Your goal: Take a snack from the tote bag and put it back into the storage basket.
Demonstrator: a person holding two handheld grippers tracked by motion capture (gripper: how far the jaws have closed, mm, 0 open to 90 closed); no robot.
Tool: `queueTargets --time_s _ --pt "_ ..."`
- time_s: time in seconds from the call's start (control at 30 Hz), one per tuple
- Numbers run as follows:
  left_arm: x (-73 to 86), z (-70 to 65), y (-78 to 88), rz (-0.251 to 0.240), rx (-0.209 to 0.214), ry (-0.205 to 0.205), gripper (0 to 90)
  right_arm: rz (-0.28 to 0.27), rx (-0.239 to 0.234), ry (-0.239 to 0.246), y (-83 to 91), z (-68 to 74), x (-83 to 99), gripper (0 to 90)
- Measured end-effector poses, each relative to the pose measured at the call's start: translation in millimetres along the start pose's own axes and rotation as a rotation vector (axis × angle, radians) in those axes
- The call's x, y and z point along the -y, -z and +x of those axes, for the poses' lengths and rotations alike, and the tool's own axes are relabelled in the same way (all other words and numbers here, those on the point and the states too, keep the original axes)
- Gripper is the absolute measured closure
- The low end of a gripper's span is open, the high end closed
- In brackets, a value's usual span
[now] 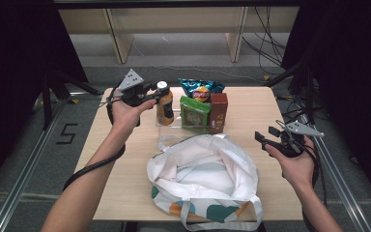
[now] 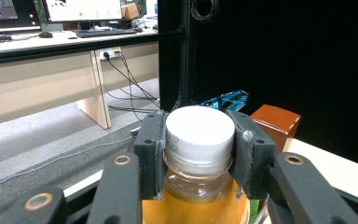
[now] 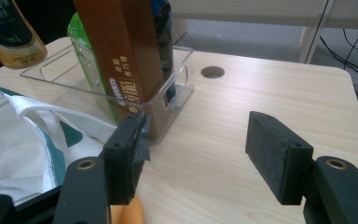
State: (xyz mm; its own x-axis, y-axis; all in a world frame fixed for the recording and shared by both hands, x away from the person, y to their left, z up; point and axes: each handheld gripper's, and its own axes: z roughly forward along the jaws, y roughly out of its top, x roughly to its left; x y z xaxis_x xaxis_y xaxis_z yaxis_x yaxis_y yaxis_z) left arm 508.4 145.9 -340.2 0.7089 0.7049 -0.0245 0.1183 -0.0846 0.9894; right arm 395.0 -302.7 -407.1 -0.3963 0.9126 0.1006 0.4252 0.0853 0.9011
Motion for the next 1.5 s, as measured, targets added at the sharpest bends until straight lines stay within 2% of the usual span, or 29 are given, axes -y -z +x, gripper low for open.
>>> queueTargets --time_s 0.1,0.27,0.3,0.4,0.43,0.53,0.6,0.77,0.83,0.9,1.03,1.07,1.23,1.3,1.33,1.5 --pt "1.1 1.3 -1.6 -0.006 -0.004 0.008 58.9 0.002 -0.001 -0.004 0.3 0.7 -0.2 39.8" --pt "2.2 3.2 -4.4 0.005 -0.015 -0.008 58.9 0.002 -0.005 -0.017 0.6 1.7 -0.6 39.8" --pt "2.8 3.8 -4.8 0.006 -0.019 -0.001 58.9 0.006 -0.009 -0.020 0.6 1.9 -0.5 39.8" --pt "5.9 7.2 -6.4 0.010 -0.026 0.001 58.9 0.000 0.001 0.001 0.8 -0.6 -0.2 39.8" --pt "6.7 7.8 -6.8 0.013 -0.029 0.002 58.9 -0.009 -0.012 -0.011 0.9 0.1 -0.2 39.8" --pt "8.2 8.4 -7.2 0.009 -0.032 0.011 59.0 -0.008 -0.011 -0.011 1.0 0.1 -0.3 39.8" --pt "9.2 9.2 -7.3 0.003 -0.033 0.019 58.9 0.001 -0.001 0.004 1.1 -0.6 -0.1 39.8" --pt "9.1 9.2 -9.9 0.010 -0.039 0.009 58.9 -0.001 0.002 0.017 0.2 -1.5 0.9 39.8" --pt "9.4 9.4 -10.3 0.007 -0.041 0.011 58.9 -0.003 -0.005 0.018 0.1 -1.3 1.3 39.8" --pt "9.6 9.6 -11.1 0.006 -0.043 0.008 58.9 0.011 -0.004 -0.011 1.6 0.8 0.1 39.8" --pt "10.3 9.5 -12.6 0.008 -0.045 0.006 58.9 0.004 -0.008 0.005 0.9 0.0 1.2 39.8" --pt "10.6 9.5 -13.1 0.008 -0.044 0.012 58.9 -0.016 0.011 0.009 -0.8 0.1 2.3 39.8" --pt "12.1 9.3 -15.6 0.013 -0.034 0.011 58.9 -0.016 0.003 0.012 -0.5 -0.1 2.4 39.8" --pt "12.4 9.3 -16.1 0.012 -0.034 0.014 58.9 -0.009 0.004 -0.001 -0.7 0.6 2.1 39.8" --pt "12.8 9.2 -17.1 0.013 -0.036 0.009 58.9 0.013 -0.008 -0.001 0.0 0.3 1.7 39.8" --pt "13.9 10.0 -18.8 0.020 -0.039 0.007 58.9 0.016 -0.002 -0.005 1.1 0.6 1.5 39.8"
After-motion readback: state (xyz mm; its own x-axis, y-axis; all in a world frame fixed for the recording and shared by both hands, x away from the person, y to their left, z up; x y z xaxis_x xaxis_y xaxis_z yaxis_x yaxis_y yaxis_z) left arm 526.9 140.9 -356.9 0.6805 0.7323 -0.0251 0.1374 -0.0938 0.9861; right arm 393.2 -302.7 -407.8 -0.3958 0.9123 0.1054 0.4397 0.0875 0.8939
